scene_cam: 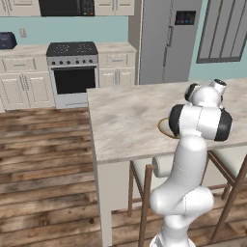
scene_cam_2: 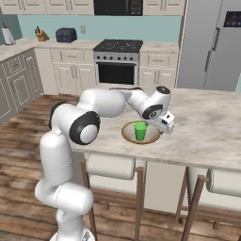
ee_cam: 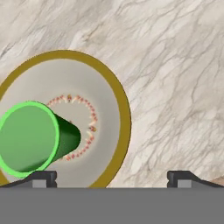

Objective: Place the cup inside the bowl on the dining table and move the bowl to any counter.

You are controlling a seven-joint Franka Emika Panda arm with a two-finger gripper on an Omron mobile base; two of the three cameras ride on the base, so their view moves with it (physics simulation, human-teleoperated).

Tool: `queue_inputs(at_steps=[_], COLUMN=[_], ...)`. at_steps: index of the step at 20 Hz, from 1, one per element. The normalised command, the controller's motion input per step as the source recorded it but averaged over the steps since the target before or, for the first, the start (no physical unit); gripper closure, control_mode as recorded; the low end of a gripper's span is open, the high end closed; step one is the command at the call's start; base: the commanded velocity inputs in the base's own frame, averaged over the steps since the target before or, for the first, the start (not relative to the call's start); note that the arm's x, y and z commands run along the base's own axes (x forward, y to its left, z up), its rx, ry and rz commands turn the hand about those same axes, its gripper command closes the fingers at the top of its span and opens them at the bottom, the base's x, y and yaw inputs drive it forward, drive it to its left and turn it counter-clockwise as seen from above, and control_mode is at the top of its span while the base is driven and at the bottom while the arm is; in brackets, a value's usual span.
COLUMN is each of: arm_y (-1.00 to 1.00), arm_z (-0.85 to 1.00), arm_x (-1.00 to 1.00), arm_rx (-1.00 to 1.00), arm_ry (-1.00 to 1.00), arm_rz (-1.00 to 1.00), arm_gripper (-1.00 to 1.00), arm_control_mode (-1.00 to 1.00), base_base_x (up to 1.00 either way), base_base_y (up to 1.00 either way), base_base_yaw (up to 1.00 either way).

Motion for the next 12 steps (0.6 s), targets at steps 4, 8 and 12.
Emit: queue_inputs(at_steps=[4,8,12], arm_y=[-0.02,-0.03,-0.14], arm_z=[0.0,0.0,0.0], arm_x=[0.0,0.0,0.0], arm_rx=[0.14,0.21,0.22], arm_ry=[0.0,-0.02,-0.05], arm_rz=[0.0,0.01,0.02], arm_gripper=[-1.0,-1.0,-1.0], arm_control_mode=[-1.0,-1.0,-1.0], base_base_x=[0.0,0.0,0.0], base_base_y=[0.0,0.0,0.0], base_base_yaw=[0.0,0.0,0.0])
